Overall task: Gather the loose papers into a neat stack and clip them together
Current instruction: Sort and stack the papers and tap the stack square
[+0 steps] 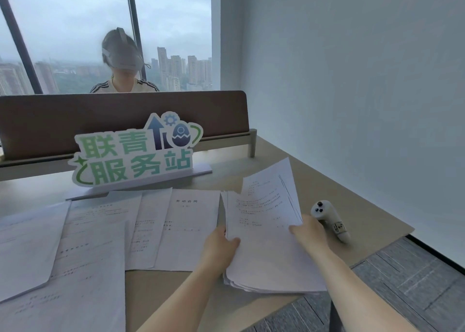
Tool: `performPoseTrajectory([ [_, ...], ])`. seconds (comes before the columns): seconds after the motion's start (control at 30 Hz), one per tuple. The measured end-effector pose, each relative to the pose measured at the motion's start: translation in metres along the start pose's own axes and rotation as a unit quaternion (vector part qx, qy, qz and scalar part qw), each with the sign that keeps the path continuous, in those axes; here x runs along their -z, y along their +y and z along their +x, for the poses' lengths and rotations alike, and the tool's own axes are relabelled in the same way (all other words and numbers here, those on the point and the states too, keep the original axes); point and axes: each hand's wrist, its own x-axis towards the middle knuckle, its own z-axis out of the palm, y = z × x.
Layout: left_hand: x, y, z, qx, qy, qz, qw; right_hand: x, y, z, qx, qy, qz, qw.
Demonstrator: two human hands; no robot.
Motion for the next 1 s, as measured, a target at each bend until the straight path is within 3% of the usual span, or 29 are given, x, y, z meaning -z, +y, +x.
performPoseTrajectory([
  [0.37,0.005,-0.006,0.002,-0.011,0.000,0.121,0.993,-0.009,0.007,0.001,-0.016,0.033,-0.084,0.996],
  [0.73,0.027,-0.015,-0.001,-0.035,0.029,0.127,0.991,-0.021,-0.010,-0.017,0.049,0.111,-0.250,0.961],
  [1.0,0.075,-0.036,-0.016,-0.022,0.099,0.124,0.987,-0.065,-0.067,-0.058,0.205,0.004,-0.169,0.964],
])
